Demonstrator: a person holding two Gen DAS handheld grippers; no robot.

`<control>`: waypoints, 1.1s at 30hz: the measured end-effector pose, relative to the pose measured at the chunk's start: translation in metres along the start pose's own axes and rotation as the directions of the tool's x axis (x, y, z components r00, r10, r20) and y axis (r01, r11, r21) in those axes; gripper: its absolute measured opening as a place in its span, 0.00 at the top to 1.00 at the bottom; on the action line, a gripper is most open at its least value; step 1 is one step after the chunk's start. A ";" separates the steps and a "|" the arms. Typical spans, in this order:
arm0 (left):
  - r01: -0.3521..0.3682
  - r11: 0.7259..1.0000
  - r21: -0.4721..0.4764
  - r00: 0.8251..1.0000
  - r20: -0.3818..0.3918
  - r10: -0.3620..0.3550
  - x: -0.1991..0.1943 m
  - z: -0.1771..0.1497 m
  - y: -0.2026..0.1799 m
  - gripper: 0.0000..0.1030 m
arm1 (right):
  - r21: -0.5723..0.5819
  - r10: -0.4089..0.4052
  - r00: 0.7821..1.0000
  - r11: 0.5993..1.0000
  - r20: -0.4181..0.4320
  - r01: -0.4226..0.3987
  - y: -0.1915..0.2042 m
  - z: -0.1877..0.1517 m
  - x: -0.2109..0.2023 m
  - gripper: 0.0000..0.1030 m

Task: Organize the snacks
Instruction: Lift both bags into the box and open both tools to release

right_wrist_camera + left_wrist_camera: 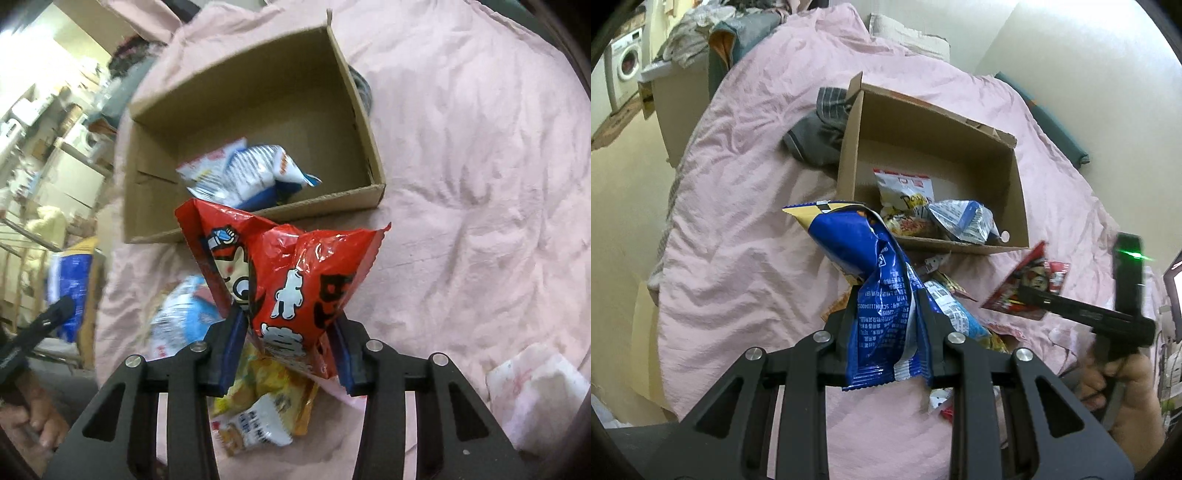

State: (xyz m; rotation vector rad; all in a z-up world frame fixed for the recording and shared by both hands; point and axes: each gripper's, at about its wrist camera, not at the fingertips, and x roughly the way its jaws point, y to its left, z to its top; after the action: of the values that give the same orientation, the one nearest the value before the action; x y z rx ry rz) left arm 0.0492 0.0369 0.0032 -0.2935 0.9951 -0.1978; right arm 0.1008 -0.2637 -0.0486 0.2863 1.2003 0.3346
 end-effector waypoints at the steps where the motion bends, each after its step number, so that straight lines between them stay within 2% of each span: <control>1: -0.002 1.000 0.003 1.000 0.007 0.002 -0.001 0.000 0.000 0.79 | -0.002 0.021 0.999 1.000 0.028 -0.021 0.000 -0.002 -0.011 0.57; 7: -0.001 0.999 0.051 0.999 0.048 -0.002 -0.014 0.022 -0.012 0.79 | -0.030 0.080 0.980 0.997 0.184 -0.076 0.011 0.005 -0.059 0.57; 13: -0.036 0.991 0.127 0.996 0.091 0.024 -0.022 0.059 -0.024 0.79 | -0.044 0.099 0.965 0.995 0.245 -0.090 0.019 0.038 -0.077 0.57; 18: -0.056 0.982 0.178 0.994 0.102 0.038 -0.013 0.080 -0.040 0.79 | -0.040 0.099 0.957 0.995 0.271 -0.092 0.025 0.065 -0.074 0.57; 24: -0.100 0.971 0.218 0.987 0.143 0.070 0.012 0.100 -0.059 0.79 | -0.047 0.096 0.953 0.995 0.288 -0.086 0.036 0.095 -0.052 0.57; 28: -0.114 0.965 0.237 0.986 0.148 0.080 0.032 0.103 -0.065 0.79 | -0.050 0.088 0.954 0.996 0.288 -0.077 0.032 0.101 -0.034 0.57; 33: -0.117 0.964 0.238 0.988 0.121 0.090 0.060 0.101 -0.061 0.79 | -0.024 0.125 0.961 0.992 0.247 -0.123 0.017 0.103 -0.013 0.57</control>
State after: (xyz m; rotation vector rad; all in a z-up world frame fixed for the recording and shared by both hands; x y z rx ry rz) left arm 0.1643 -0.0227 0.0273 -0.0256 0.8643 -0.2046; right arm 0.1922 -0.2570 0.0039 0.3857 0.9360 0.4009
